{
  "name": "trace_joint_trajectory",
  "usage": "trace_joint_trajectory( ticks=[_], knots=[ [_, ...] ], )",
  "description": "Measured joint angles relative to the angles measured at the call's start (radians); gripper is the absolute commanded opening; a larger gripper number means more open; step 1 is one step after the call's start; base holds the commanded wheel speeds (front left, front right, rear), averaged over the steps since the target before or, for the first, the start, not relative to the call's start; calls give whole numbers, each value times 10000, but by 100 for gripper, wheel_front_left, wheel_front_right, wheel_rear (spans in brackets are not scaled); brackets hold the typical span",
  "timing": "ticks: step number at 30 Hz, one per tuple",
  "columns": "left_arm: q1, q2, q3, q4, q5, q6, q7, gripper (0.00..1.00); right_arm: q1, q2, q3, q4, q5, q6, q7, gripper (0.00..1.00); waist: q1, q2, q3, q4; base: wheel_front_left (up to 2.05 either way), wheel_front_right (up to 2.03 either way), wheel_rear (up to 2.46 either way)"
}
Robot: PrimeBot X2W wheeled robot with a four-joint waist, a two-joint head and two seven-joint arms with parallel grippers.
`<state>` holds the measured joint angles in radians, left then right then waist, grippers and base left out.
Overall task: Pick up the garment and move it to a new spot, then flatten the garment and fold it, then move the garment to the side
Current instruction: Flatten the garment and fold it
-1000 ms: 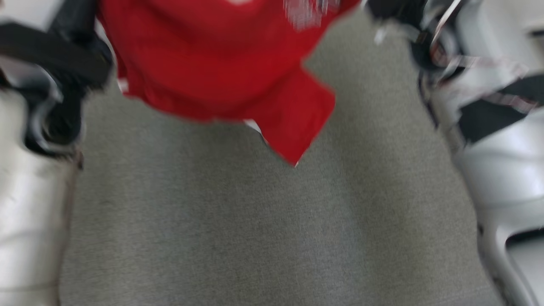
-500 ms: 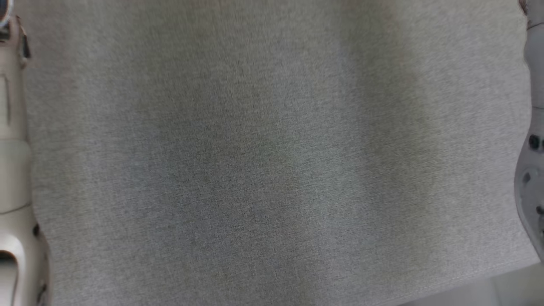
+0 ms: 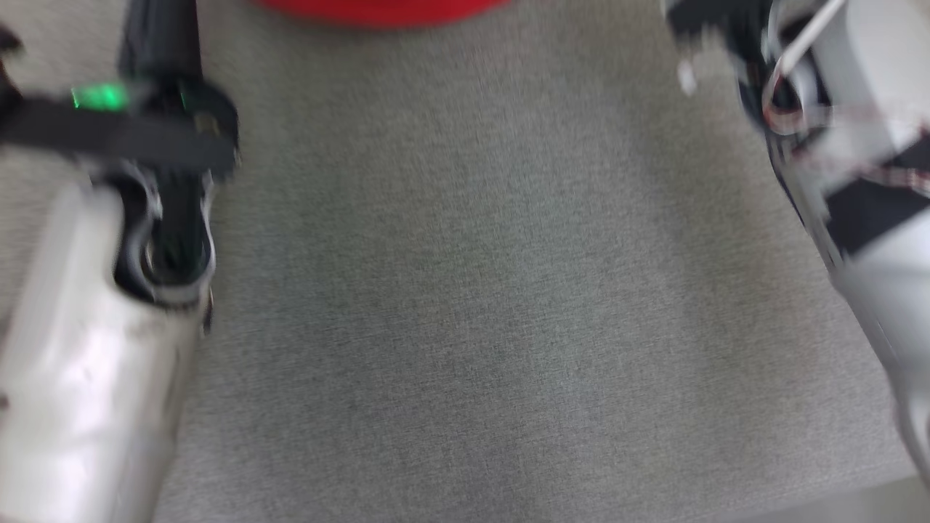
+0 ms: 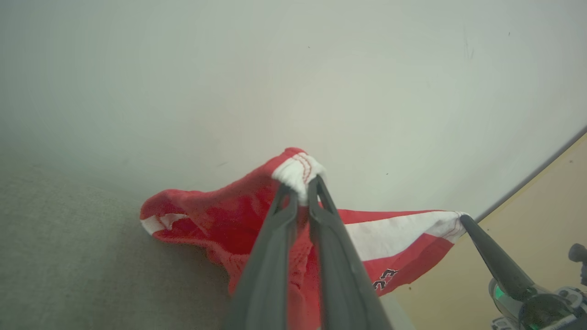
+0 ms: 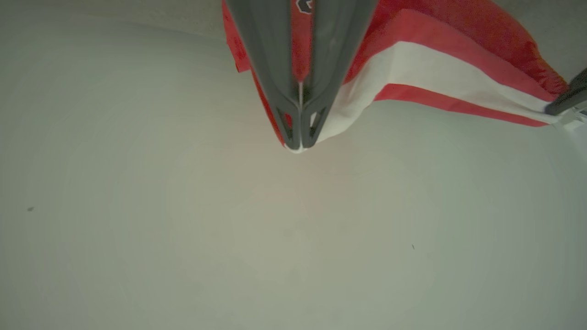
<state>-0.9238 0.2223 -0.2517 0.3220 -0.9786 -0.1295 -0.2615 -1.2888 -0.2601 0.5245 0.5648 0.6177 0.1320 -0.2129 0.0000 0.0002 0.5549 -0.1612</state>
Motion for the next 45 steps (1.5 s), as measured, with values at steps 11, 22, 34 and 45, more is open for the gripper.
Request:
trace_joint_trajectory(
  ticks=[11,22,34,45],
  knots=[
    [4389,98,-562,-844,1179,-2,-25,0,5583,-2295,-849,-2669,-146,0,4479,0,-4,-4,-1998,234,0,0,0],
    [7682,-198,-598,-1225,2278,-13,-25,0,11356,-1499,-3388,-6450,-1730,0,9031,0,-5,-5,-3925,141,0,0,0],
    [9690,257,-1463,-1310,2602,-12,420,0,14709,-796,-4591,-8606,-2324,0,12121,0,-2,-4,-5030,68,0,0,0],
    [9590,268,-1643,-1887,2644,192,807,0,13447,-1260,-4692,-8817,-2748,0,11680,0,0,-2,-5157,528,0,0,0]
  ],
)
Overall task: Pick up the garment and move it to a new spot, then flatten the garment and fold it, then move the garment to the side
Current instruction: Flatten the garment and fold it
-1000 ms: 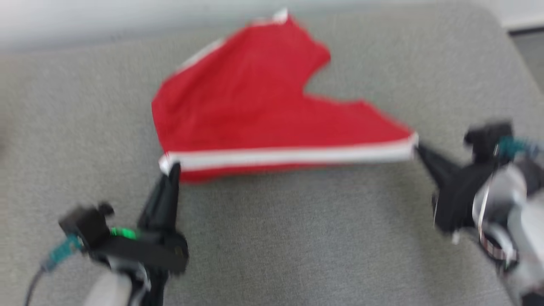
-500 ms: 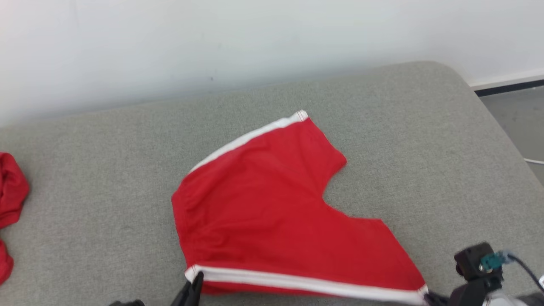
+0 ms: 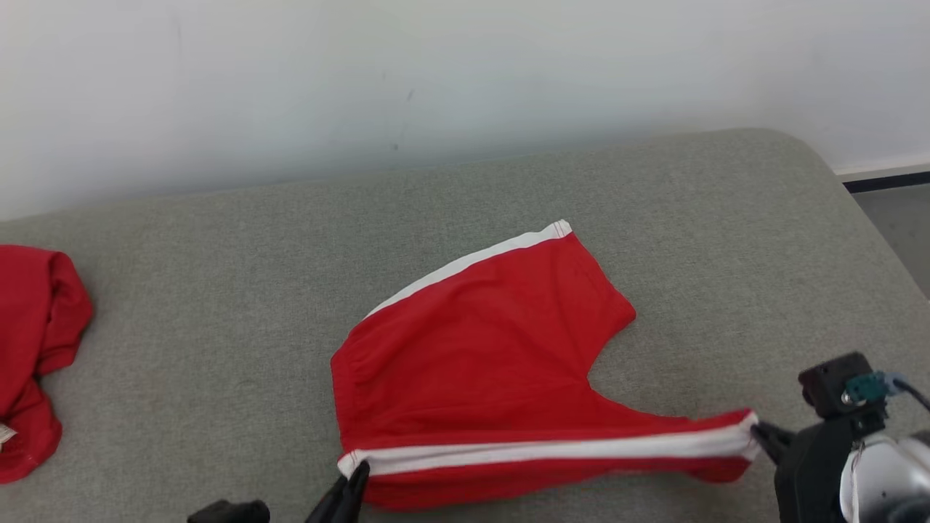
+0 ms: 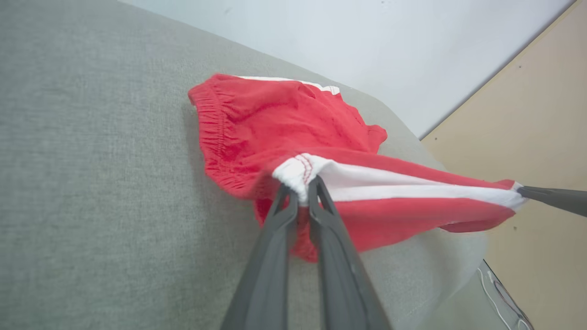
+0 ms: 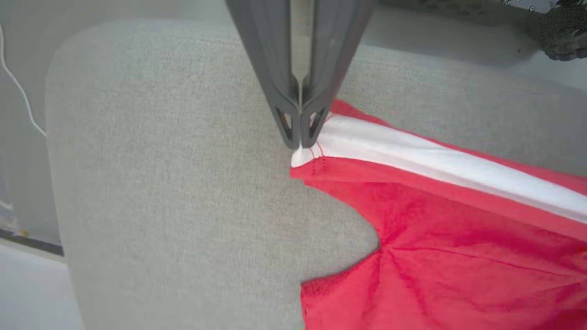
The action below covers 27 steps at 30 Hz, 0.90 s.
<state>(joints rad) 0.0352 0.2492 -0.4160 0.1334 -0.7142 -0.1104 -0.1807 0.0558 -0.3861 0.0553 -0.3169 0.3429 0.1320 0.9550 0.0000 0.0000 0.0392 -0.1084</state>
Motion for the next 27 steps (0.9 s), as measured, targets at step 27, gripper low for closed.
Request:
trace_joint_trajectory(
  ticks=[27],
  knots=[
    [-5988,-1691,-150,3195,980,1285,48,0,-9196,612,1547,9001,-1967,0,-5216,0,3,2,2402,1605,0,0,0]
  ],
)
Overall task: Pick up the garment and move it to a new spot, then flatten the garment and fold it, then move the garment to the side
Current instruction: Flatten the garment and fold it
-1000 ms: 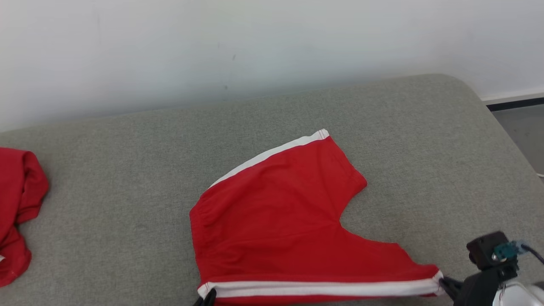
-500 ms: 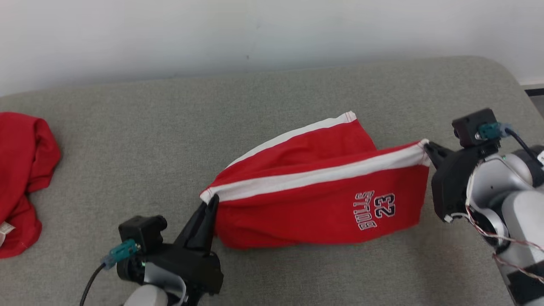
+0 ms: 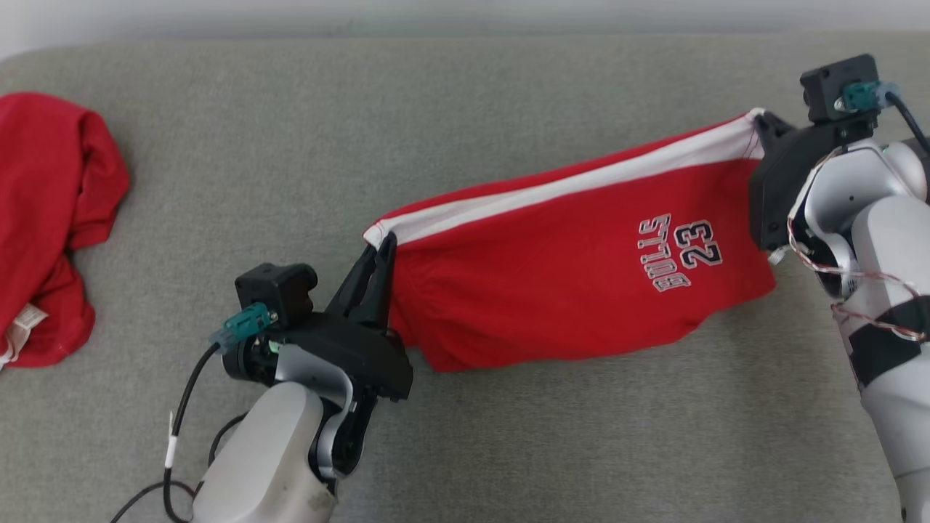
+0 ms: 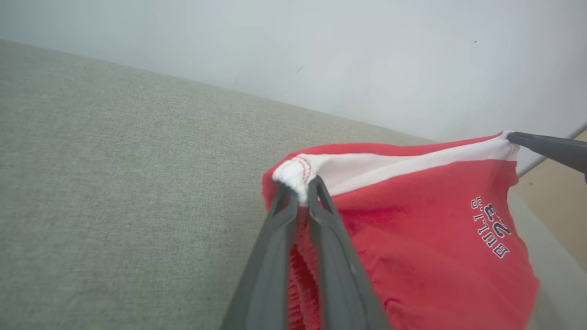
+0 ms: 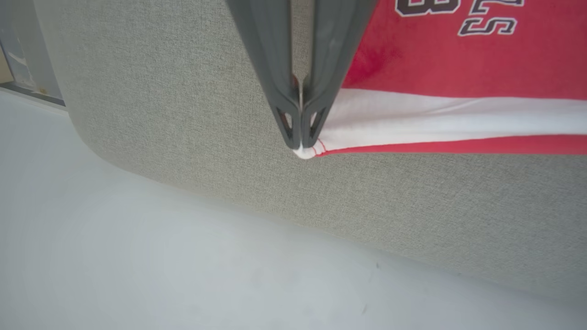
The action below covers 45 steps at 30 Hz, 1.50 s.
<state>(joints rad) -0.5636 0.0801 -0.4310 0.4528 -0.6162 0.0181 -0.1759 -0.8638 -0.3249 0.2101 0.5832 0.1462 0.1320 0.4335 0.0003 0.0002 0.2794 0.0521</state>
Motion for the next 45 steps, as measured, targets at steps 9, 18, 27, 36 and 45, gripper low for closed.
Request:
trace_joint_trajectory(
  ticks=[9,18,27,36,45],
  knots=[
    [-724,-207,-134,754,-113,75,-401,100,-926,477,-385,1862,-451,0,-1158,100,0,1,597,561,0,0,0],
    [-403,-84,84,746,67,-104,-830,100,-983,621,-46,2886,161,0,-1691,100,-2,0,78,552,0,0,0],
    [1659,387,1407,-1728,2019,-146,-878,100,-250,286,75,3453,1486,0,-1137,100,-5,-2,-699,350,0,0,0],
    [3443,67,3143,-3264,3434,-504,-878,100,184,12,-408,3975,2073,0,-984,100,-5,-2,-662,577,0,0,0],
    [4296,-219,4174,-4017,3916,-711,-878,100,38,2,-913,4391,2104,0,-1256,100,-3,-2,-330,1047,0,0,0]
  ],
)
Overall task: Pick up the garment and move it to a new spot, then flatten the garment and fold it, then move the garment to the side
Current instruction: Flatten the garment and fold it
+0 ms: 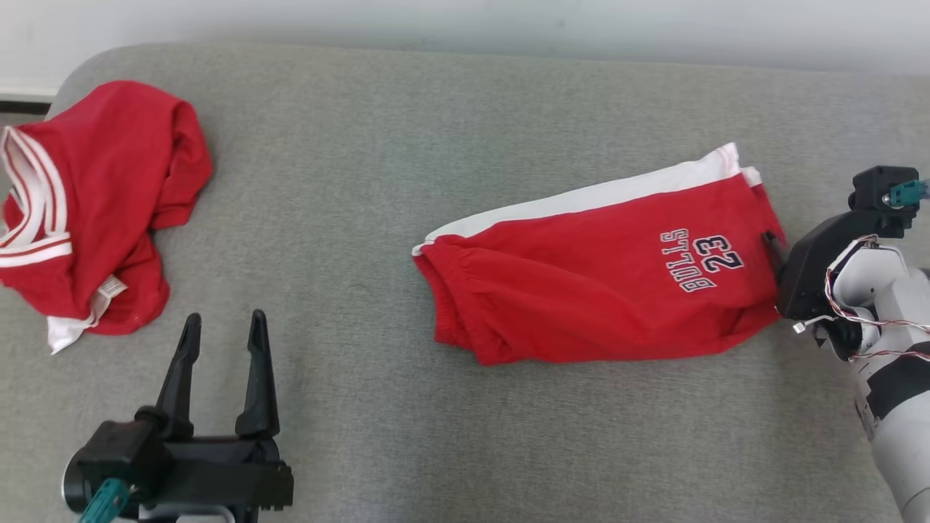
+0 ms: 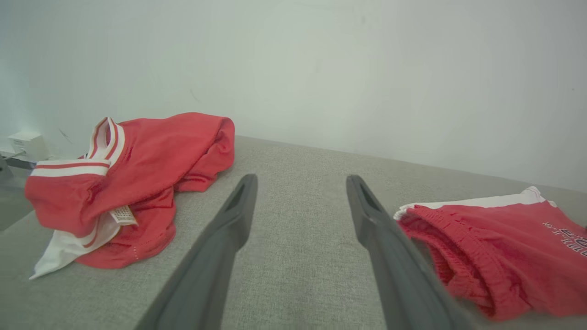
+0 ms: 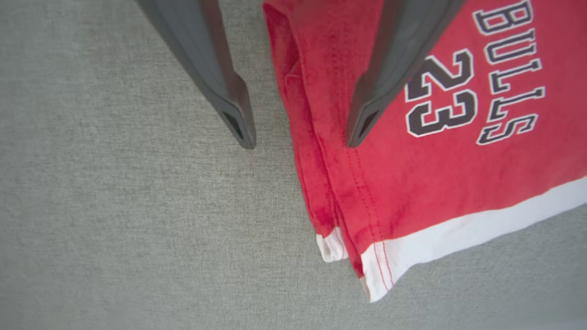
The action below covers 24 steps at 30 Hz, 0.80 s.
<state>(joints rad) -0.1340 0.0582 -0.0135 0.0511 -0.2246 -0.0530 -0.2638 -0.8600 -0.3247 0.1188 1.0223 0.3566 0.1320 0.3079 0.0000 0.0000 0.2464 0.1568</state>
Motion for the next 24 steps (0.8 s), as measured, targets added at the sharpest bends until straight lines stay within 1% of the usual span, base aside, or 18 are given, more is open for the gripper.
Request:
trace_joint_trajectory(
  ticks=[3,8,9,10,11,14,18,20,24],
  knots=[
    [185,-27,36,-161,54,0,0,100,-6,84,-117,117,73,0,-2,100,0,0,43,126,0,0,0],
    [508,-61,-13,-255,65,-13,0,100,-63,119,-222,723,-236,0,284,100,-1,-1,101,392,0,0,0],
    [535,-61,-21,-242,59,-12,0,100,-62,153,-217,759,-236,-2,334,92,-1,-1,96,411,0,0,0],
    [556,-63,-33,-234,40,-10,0,100,-58,178,-188,773,-236,-12,366,39,-1,0,84,416,0,0,0],
    [564,-67,-46,-224,33,-2,0,100,-43,199,-132,771,-238,-33,366,0,-1,-1,71,408,0,0,0],
    [579,-69,-59,-198,-19,29,0,100,23,343,82,654,-226,-31,322,0,-1,-1,48,341,0,0,0],
    [582,-73,-86,-199,-148,102,0,100,161,330,159,558,-228,10,-180,0,1,0,-11,211,0,0,0],
    [590,-73,-115,-199,-157,134,0,100,291,165,132,571,-288,10,-466,0,1,0,-104,153,0,0,0],
    [683,-81,-150,-194,-182,176,0,100,617,-397,151,579,-702,4,-949,0,1,1,-373,21,0,0,0]
  ],
)
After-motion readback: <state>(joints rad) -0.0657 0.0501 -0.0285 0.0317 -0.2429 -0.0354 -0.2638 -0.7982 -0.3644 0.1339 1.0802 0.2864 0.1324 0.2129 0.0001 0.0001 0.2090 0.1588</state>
